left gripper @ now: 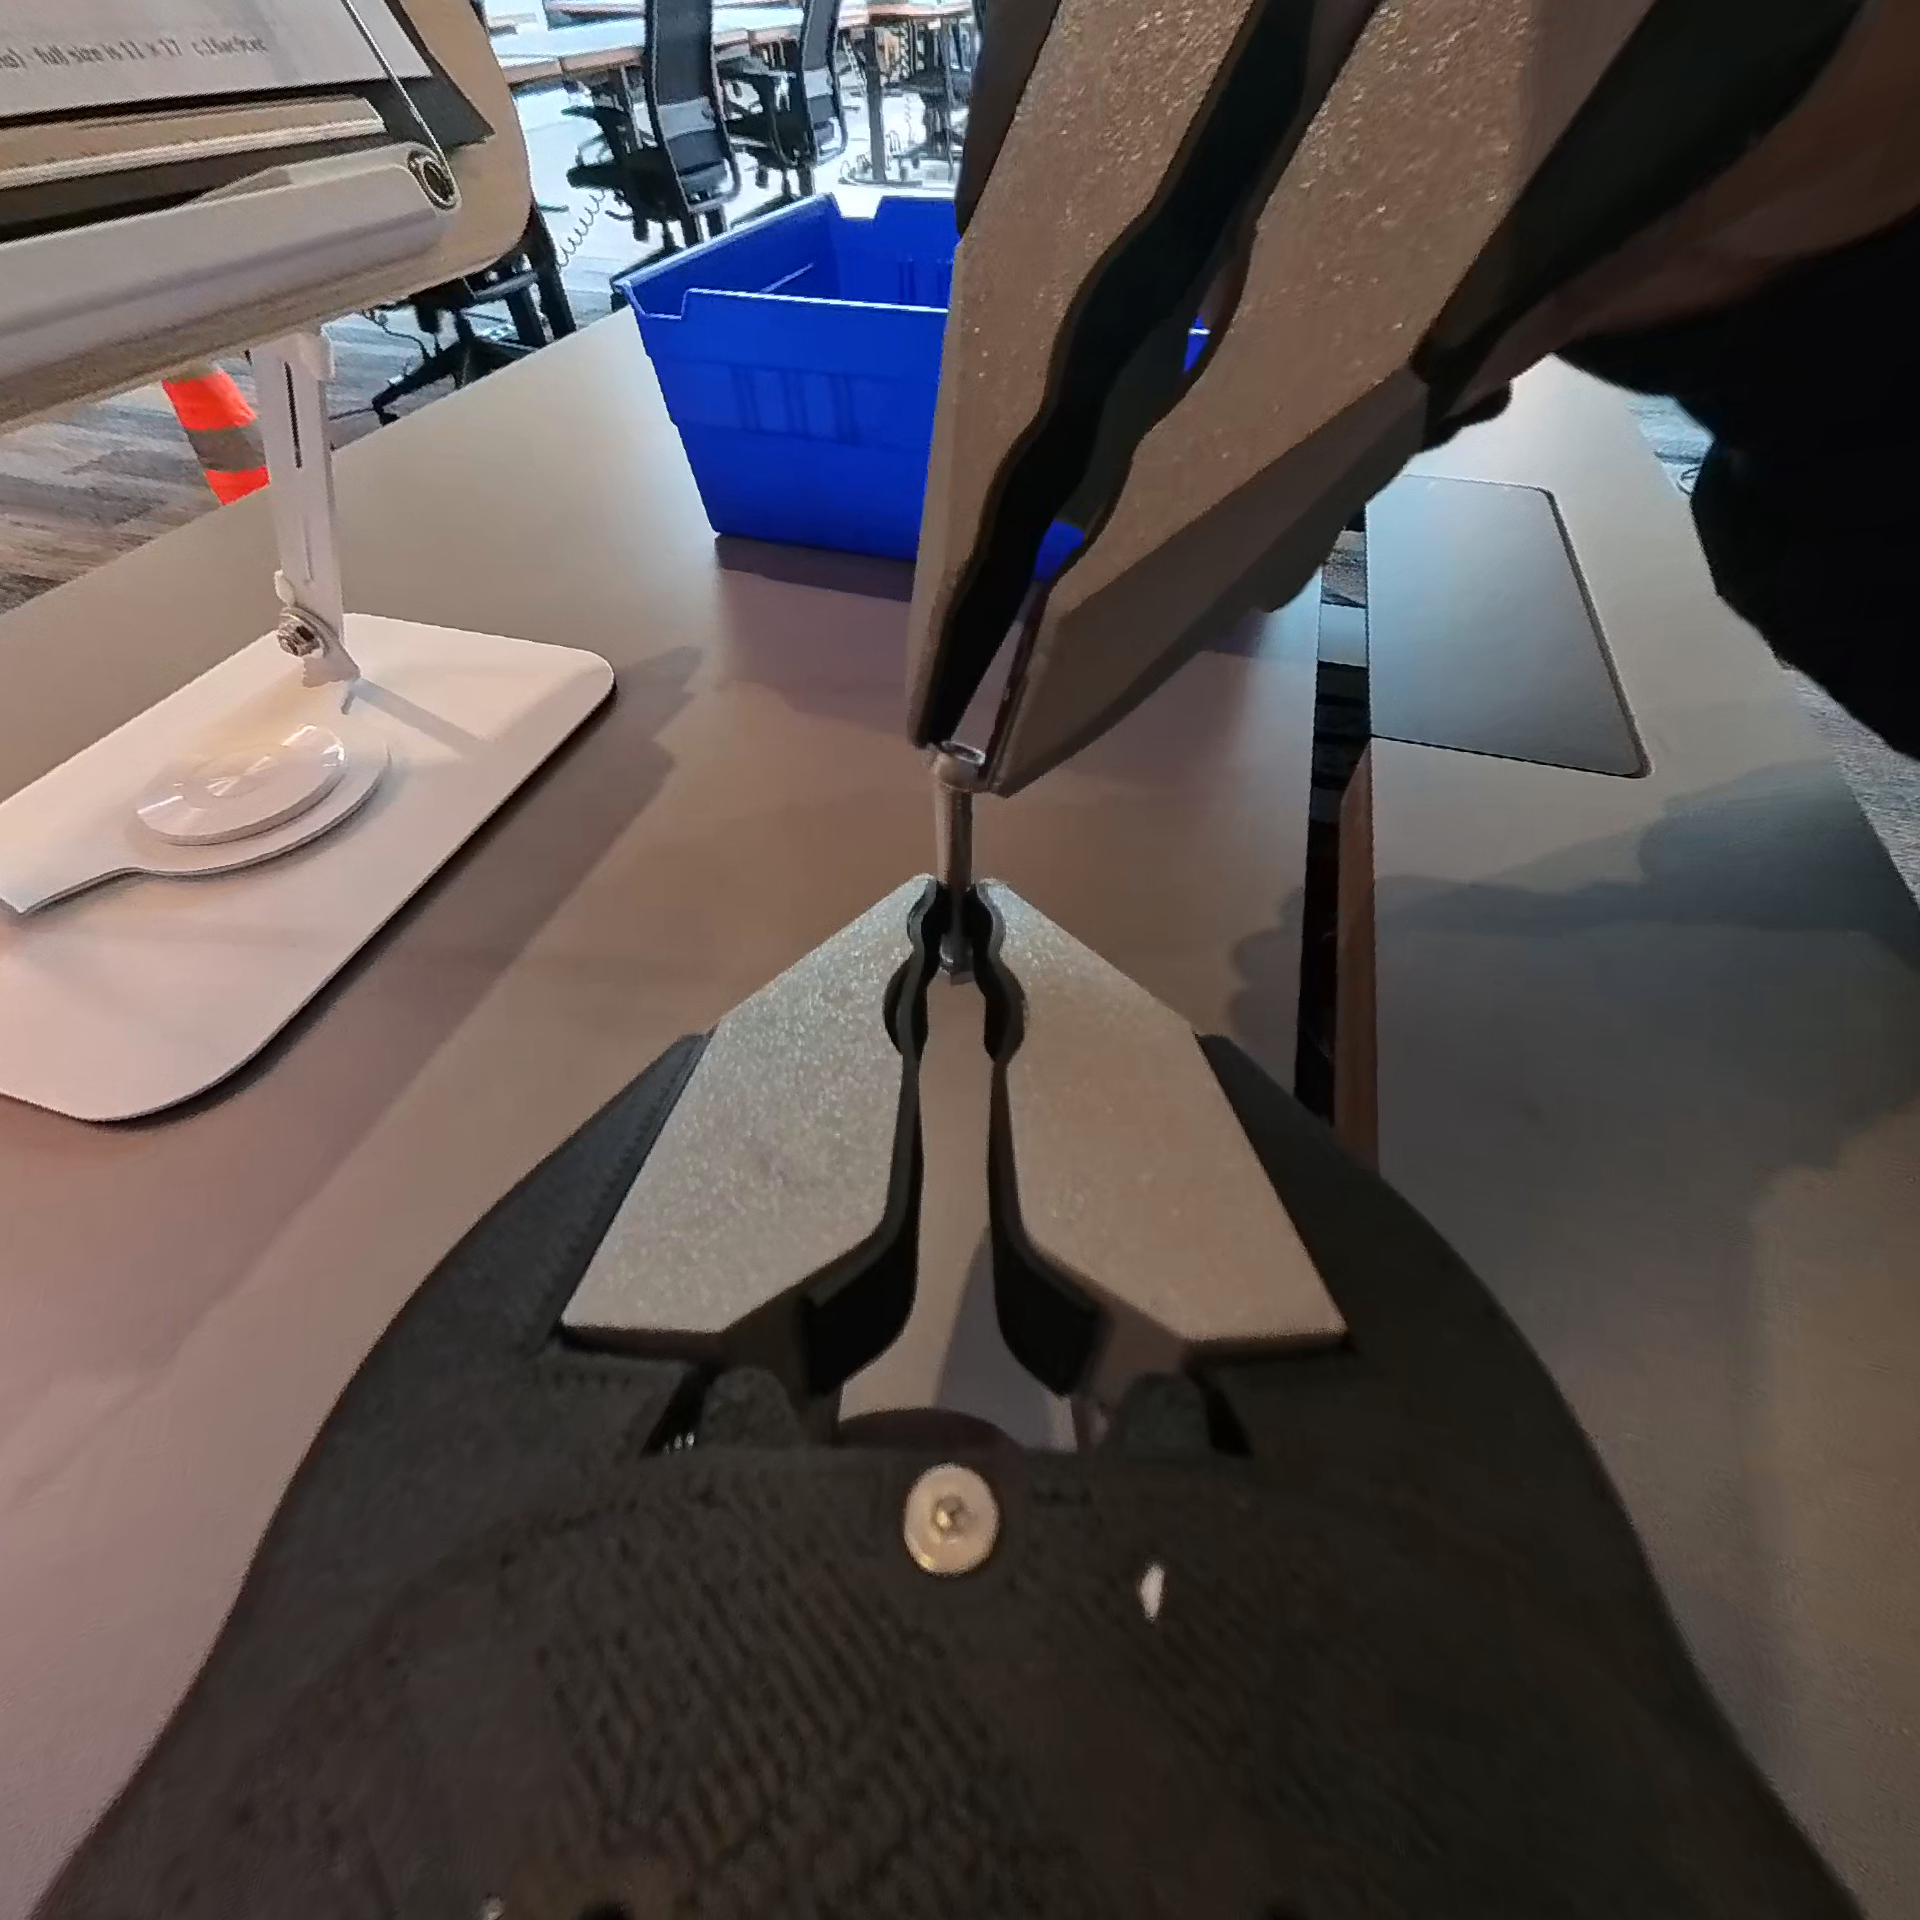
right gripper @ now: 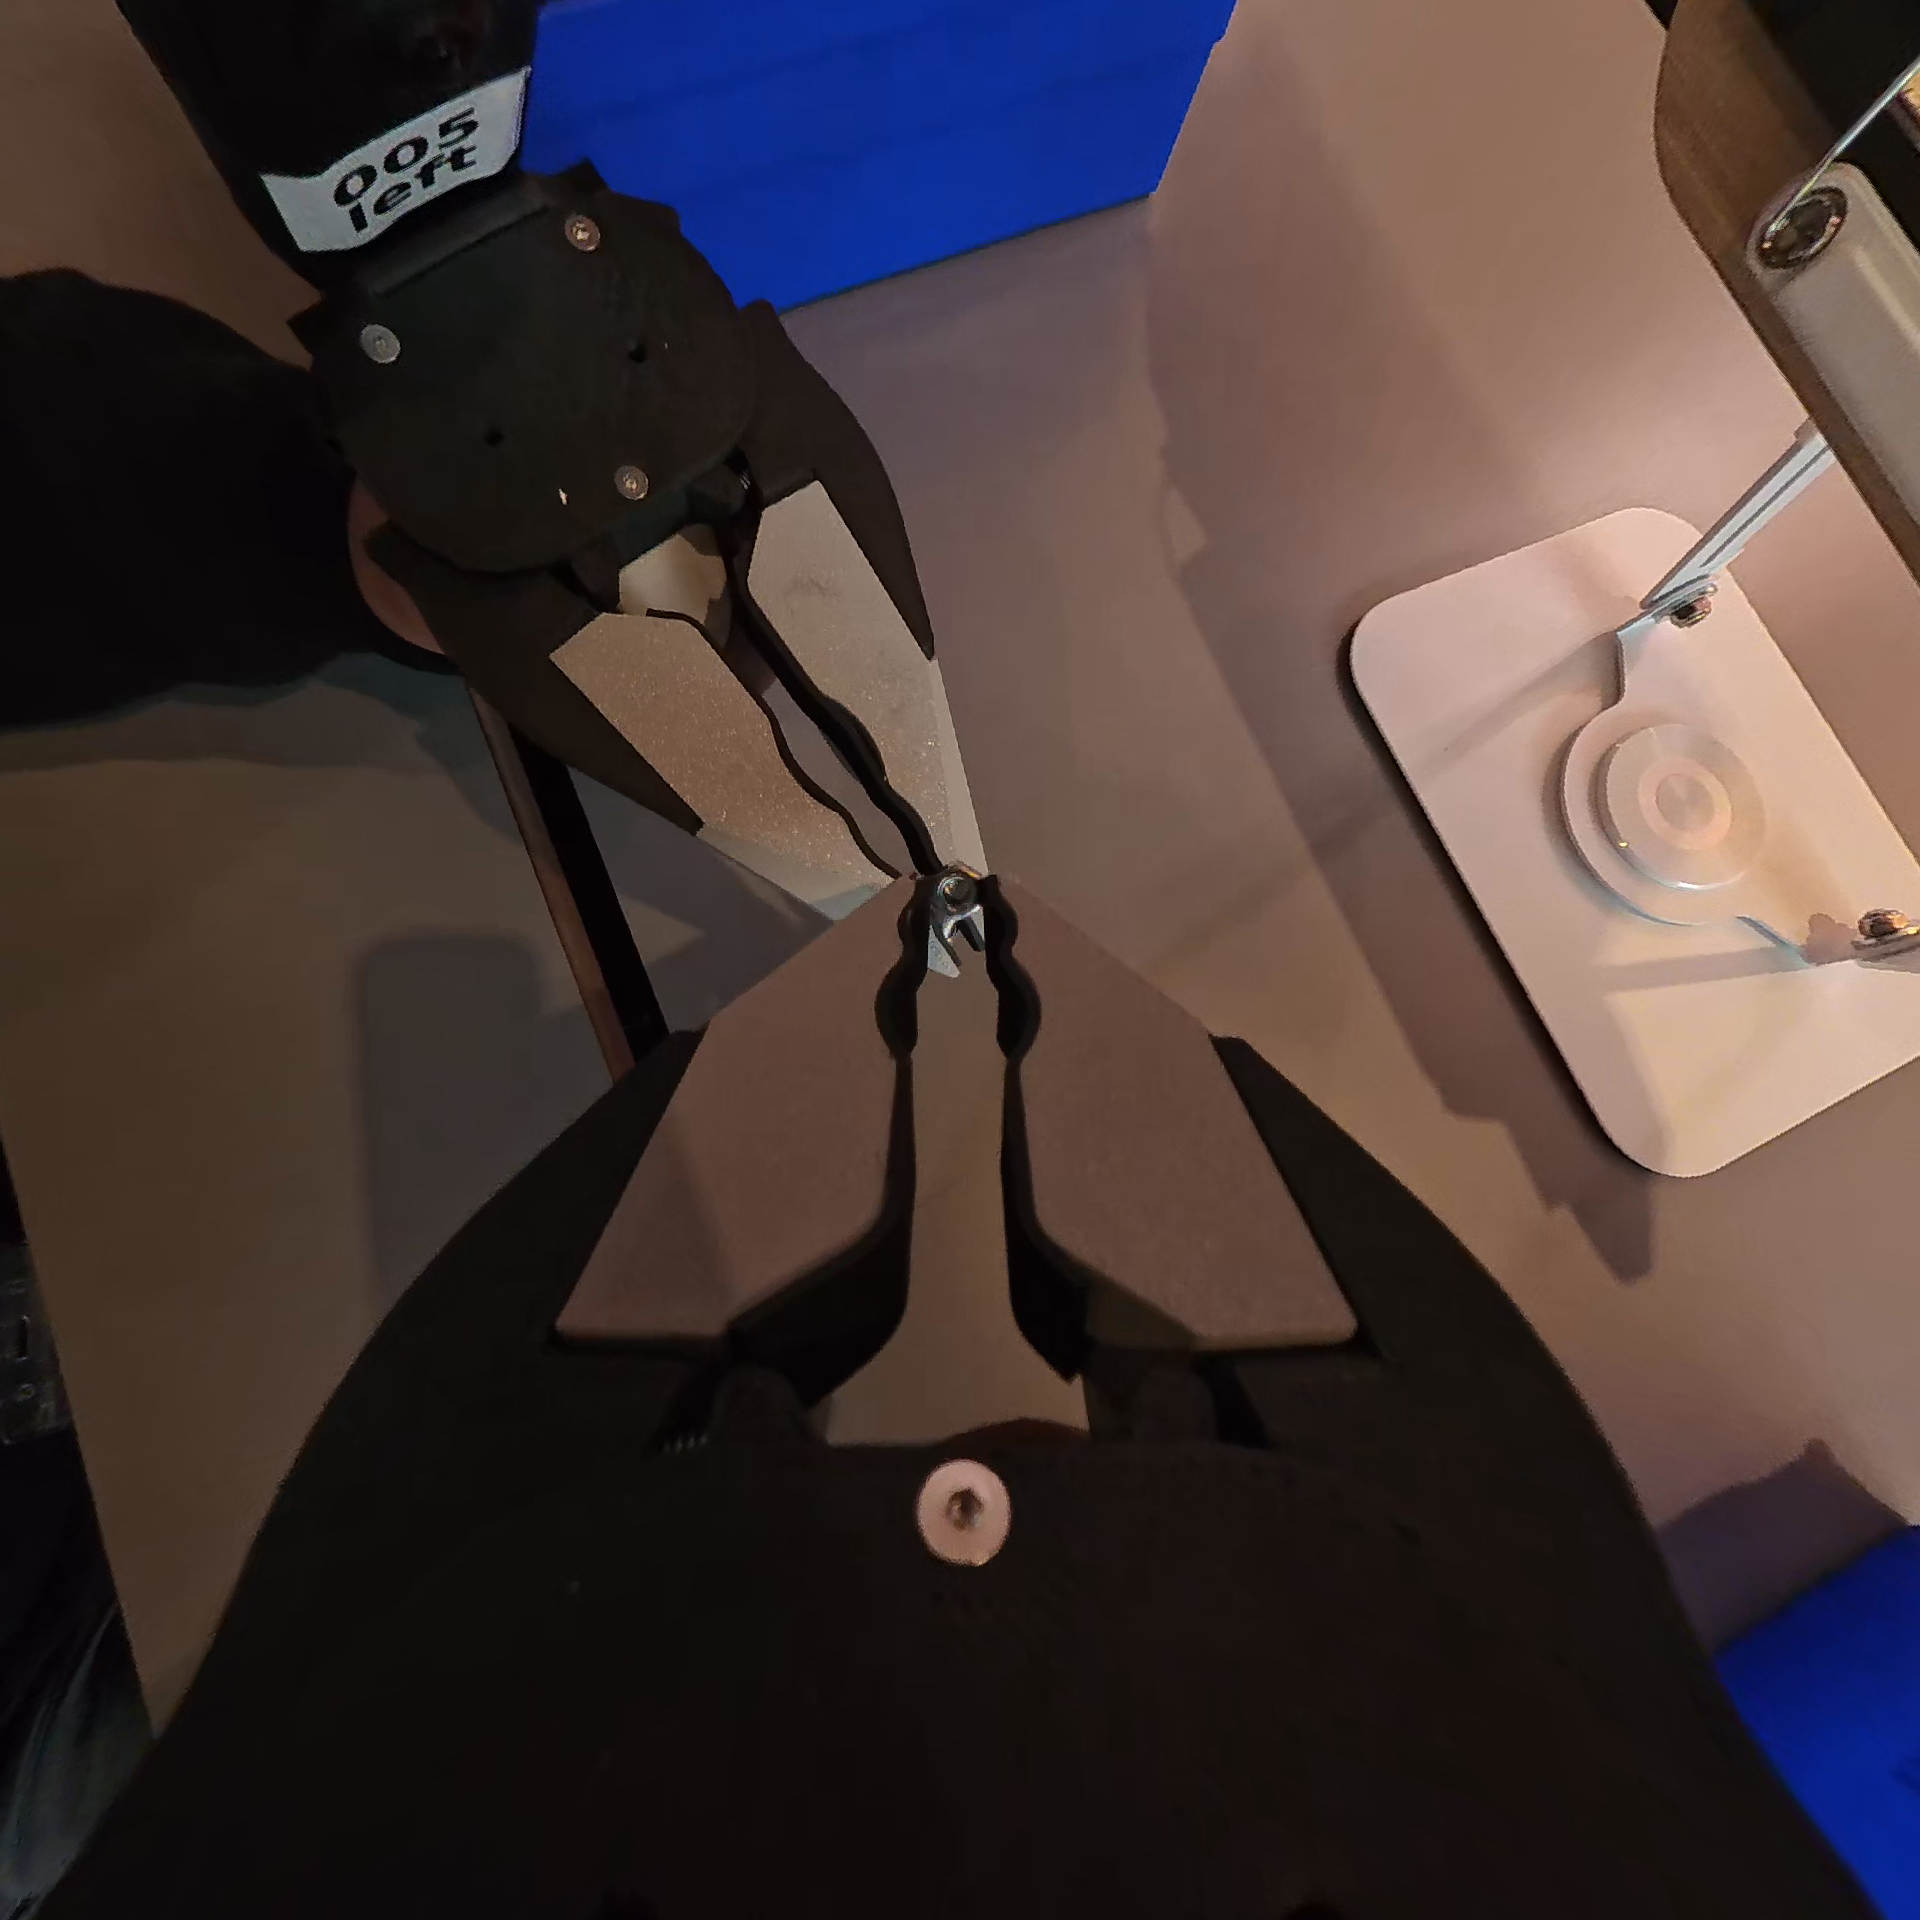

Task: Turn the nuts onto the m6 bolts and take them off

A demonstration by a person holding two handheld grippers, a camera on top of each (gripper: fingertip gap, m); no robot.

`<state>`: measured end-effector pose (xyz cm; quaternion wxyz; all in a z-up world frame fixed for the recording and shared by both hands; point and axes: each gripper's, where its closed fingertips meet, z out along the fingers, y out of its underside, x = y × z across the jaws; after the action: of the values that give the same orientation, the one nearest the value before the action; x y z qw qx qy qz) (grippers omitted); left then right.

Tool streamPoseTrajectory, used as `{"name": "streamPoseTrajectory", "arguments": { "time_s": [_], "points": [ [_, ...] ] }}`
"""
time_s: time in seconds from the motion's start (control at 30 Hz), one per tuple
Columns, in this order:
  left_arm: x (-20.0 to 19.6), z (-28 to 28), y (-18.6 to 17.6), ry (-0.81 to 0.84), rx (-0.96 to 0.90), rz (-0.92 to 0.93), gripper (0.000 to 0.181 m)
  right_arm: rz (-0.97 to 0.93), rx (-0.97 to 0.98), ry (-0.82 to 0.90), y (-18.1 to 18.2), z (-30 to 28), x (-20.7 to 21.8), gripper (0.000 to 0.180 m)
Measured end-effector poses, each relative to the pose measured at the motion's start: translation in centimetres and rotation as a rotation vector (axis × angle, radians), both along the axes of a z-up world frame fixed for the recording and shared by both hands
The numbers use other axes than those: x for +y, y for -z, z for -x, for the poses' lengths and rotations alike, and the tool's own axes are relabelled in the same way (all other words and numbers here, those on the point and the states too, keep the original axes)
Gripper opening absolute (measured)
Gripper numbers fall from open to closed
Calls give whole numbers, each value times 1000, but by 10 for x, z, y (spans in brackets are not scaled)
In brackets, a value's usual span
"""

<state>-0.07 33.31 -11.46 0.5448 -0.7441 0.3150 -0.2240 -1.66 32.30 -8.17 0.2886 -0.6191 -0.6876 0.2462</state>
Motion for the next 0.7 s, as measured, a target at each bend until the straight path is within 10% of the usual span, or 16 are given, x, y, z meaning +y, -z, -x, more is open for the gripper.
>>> {"name": "streamPoseTrajectory", "arguments": {
  "time_s": [0.7],
  "points": [
    [-1,-5,10,2,98,-5,2,-165,-356,-193,11,-9,-2,7]
  ]
}}
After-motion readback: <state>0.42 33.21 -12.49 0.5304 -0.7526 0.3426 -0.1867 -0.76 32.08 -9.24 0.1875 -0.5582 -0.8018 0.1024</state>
